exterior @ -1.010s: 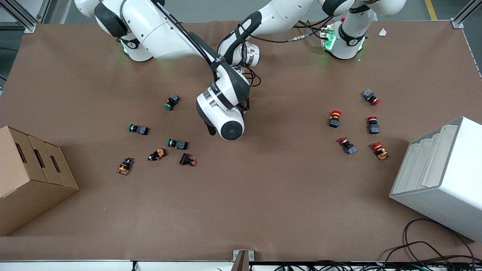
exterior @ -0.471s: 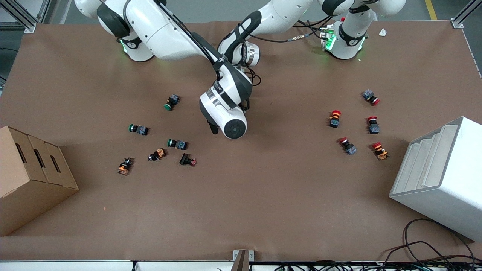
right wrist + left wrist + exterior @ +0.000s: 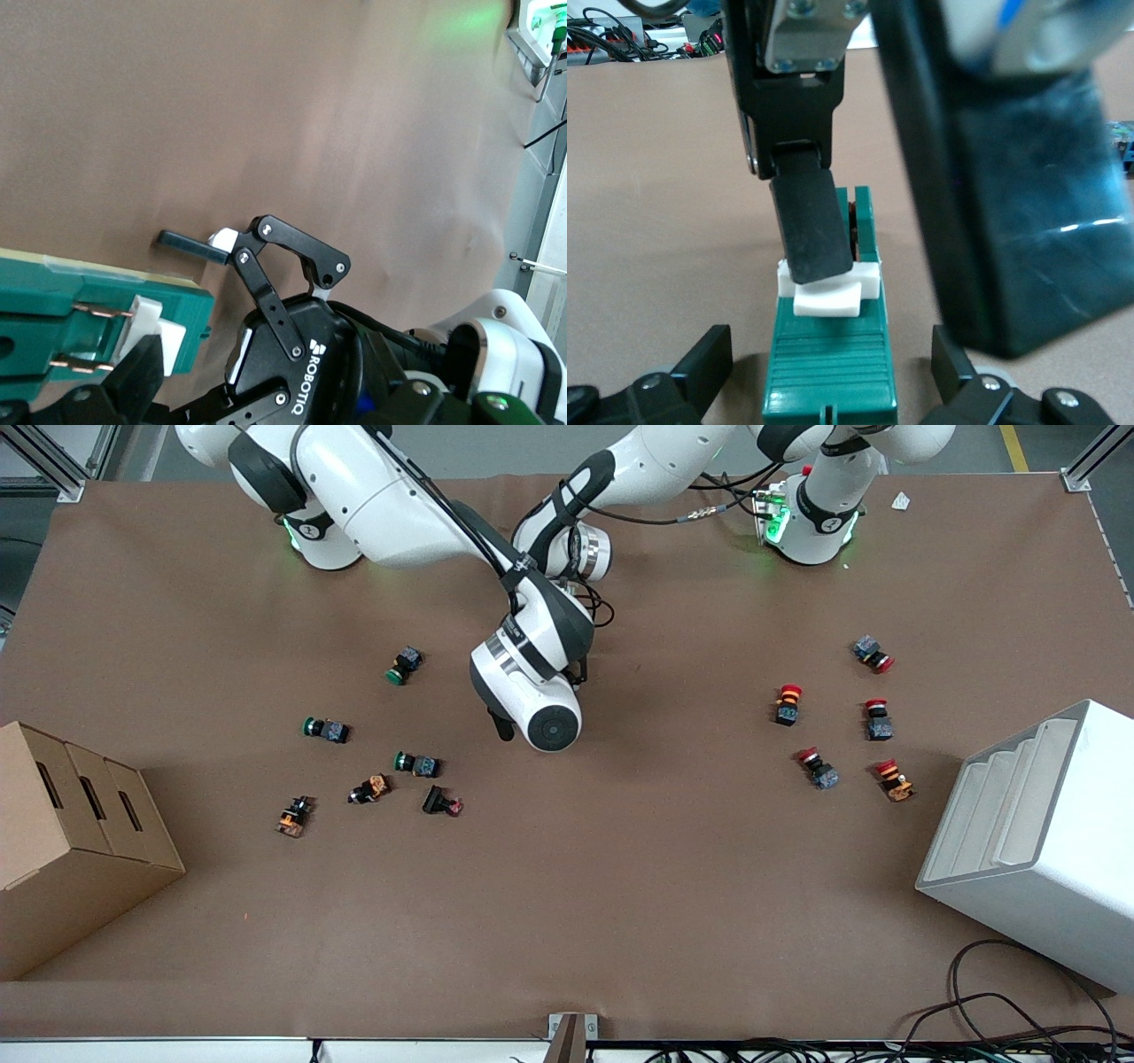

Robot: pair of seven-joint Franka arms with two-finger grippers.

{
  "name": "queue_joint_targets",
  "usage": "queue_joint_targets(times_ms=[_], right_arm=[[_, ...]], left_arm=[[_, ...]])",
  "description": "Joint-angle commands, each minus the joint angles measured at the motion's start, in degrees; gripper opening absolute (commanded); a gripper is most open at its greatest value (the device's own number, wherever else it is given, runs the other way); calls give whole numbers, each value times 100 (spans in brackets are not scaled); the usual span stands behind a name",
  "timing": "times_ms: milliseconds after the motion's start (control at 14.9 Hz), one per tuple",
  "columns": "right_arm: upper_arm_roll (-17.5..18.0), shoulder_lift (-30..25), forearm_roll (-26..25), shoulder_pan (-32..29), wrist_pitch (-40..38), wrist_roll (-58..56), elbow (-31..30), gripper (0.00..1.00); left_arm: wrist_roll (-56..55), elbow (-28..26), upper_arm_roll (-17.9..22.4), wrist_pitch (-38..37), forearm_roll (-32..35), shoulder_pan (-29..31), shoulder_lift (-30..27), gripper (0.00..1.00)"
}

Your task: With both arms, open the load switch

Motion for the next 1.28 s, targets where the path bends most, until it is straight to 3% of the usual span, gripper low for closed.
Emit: queue_joint_targets(times_ms=[0,202,404,673,1010,1212], right_arm=[[-40,-96,-116,-132,-9,-391,0,100],[-40,-299,-580,-535,-166,-1155,79,100],[-66,-640,-1221,-931,-493,-2611,238,100],[-49,-1106,-1601,-1757,-458,-4624,203,100],[-58,-1757,-1759,-2786,-458,-7279,-25,100],[-66,-2030,-1979,-3339,-458,-8817,-52,100]], left_arm=[[-7,-207,-51,157,-84,-62,34,99],[37,-207,-51,157,-92,-62,8,99],[195,-215,-86,227,-223,-1,-193,99],[2064,-172,-174,622,-1750,219,-861,99],[2673,-84,-183,1202,-2332,658,-1388,99],[3874,284,-183,1309,-3541,852,-1670,99]])
